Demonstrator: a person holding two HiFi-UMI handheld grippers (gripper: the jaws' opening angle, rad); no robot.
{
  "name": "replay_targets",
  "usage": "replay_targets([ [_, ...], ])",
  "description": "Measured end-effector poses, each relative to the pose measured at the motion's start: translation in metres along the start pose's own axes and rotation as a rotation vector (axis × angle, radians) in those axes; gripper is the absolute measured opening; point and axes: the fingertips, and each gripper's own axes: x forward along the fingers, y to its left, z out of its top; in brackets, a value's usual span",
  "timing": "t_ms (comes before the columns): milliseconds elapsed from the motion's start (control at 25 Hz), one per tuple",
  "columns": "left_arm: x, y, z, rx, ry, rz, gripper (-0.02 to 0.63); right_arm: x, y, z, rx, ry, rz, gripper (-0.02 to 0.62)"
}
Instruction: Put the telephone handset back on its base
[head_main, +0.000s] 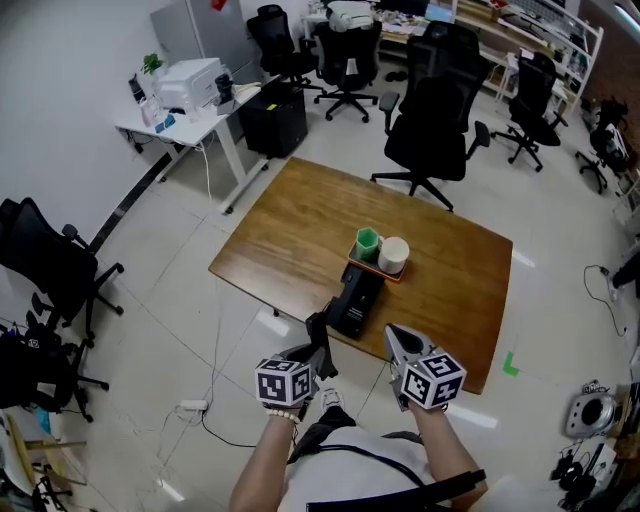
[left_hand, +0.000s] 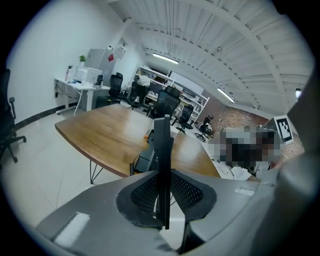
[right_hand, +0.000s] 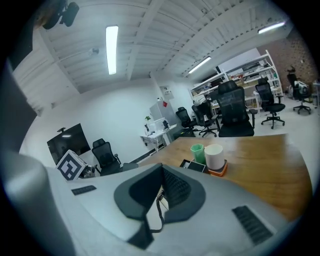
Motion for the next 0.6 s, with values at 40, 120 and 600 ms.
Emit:
replay_targets([
  [40,0.005,0.002,0.003,0.002,0.016,-0.030,0.067,0.005,-0.002,0.001,0.006,-0.001,-0.009,0.000],
  [120,0.015,0.006,0.005,0.014,0.068,-0.095,0.067,0.013,-0.005,0.001,0.020,-0.004,-0.027,0.000],
  [600,0.089,0.032,0.030,0.190,0.340,-0.336,0.067,0.025,-0.023,-0.001,0.062,-0.015,-0.131,0.000],
])
